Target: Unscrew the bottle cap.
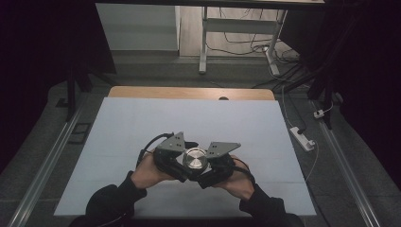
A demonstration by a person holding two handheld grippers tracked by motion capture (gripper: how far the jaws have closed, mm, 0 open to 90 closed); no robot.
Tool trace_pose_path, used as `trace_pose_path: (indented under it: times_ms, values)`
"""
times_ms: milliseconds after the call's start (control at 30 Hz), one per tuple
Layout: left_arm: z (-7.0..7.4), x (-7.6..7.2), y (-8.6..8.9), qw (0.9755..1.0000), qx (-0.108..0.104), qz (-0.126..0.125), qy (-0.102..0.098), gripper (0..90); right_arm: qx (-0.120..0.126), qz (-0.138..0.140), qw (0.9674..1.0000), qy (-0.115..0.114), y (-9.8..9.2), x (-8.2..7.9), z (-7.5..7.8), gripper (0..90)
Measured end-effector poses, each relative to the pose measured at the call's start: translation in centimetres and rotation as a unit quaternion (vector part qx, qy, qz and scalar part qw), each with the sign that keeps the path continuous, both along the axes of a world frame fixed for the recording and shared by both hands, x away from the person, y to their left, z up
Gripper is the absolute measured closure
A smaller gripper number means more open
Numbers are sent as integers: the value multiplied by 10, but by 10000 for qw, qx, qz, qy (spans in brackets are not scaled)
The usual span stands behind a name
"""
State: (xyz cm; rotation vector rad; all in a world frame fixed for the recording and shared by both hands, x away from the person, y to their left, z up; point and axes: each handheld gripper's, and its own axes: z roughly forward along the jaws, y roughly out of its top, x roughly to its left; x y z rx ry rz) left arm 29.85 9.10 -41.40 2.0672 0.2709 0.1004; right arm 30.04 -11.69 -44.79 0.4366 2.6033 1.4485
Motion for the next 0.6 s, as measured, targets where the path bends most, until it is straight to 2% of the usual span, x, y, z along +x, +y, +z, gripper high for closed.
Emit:
trace_pose_path:
  times_ms: [67, 167, 233, 267, 300, 400, 500, 600]
  values:
    - [3, 2, 8, 9993, -82, -342, 103, 129, 52, 85, 9999, 12, 0, -1, 2, 142]
    - [4, 5, 17, 9974, -133, -696, 92, 76, 92, 208, 9997, 23, 1, -2, 2, 142]
    - [3, 6, 21, 9970, -166, -758, 32, 74, 87, 277, 9996, 32, 2, -3, 1, 142]
    - [3, 7, 23, 9965, -179, -816, 8, 129, 65, 312, 9995, 34, 3, -3, 0, 142]
    - [2, 7, 24, 9962, -170, -853, -41, 129, 66, 350, 9994, 48, 4, -4, 0, 142]
    - [-2, 7, 21, 9962, -34, -867, -90, 193, 27, 433, 9991, 21, 5, -6, 0, 143]
    - [-3, 5, 18, 9969, -36, -773, -169, 208, 35, 436, 9990, 1, 6, -7, 0, 143]
    - [-6, 1, 13, 9993, -81, -305, -212, 209, 51, 274, 9996, 0, 4, -4, -1, 142]
